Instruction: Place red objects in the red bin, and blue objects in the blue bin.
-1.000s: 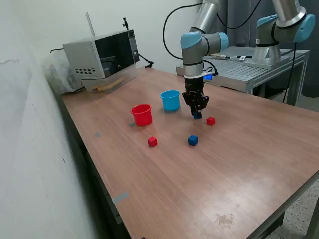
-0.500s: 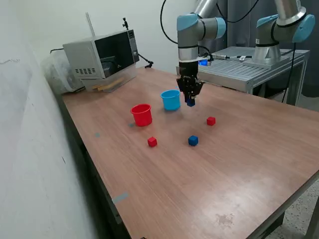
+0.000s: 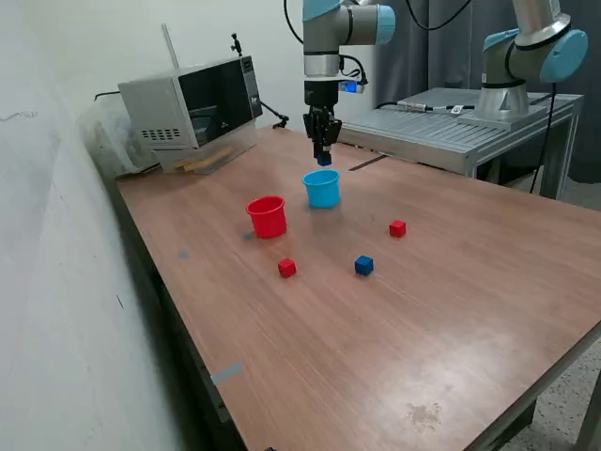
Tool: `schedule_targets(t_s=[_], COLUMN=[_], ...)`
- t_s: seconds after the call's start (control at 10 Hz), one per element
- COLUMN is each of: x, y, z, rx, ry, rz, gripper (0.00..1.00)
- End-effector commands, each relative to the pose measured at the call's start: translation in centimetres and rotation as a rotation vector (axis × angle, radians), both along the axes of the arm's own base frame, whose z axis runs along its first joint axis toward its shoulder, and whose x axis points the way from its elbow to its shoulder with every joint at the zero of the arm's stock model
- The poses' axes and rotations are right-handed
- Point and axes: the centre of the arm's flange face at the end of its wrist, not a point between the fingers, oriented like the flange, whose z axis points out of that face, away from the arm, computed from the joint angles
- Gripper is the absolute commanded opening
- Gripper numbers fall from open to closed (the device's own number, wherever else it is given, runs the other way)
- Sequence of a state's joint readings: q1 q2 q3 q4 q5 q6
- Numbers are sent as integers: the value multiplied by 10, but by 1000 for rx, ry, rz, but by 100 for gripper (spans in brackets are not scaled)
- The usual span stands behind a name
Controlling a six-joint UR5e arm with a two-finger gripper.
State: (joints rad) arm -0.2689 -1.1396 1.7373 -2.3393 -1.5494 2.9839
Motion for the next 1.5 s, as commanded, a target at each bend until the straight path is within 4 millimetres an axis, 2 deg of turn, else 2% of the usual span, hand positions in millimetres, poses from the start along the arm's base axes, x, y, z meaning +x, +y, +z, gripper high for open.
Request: schedule_targets(t_s=[0.0, 0.6, 0.7, 1.0, 1.2, 1.3, 1.4], x=[3, 4, 4, 4, 5, 6, 7], y=[48, 46, 46, 54, 52, 42, 9], z=[1, -3, -3, -3, 0, 11, 30], rx=[-1, -8, -8, -5, 0, 3, 7], ry=[-1, -7, -7, -6, -3, 11, 32], rz=[-54, -42, -42, -55, -51, -34, 15], gripper=[0, 0, 100, 100, 100, 100, 100])
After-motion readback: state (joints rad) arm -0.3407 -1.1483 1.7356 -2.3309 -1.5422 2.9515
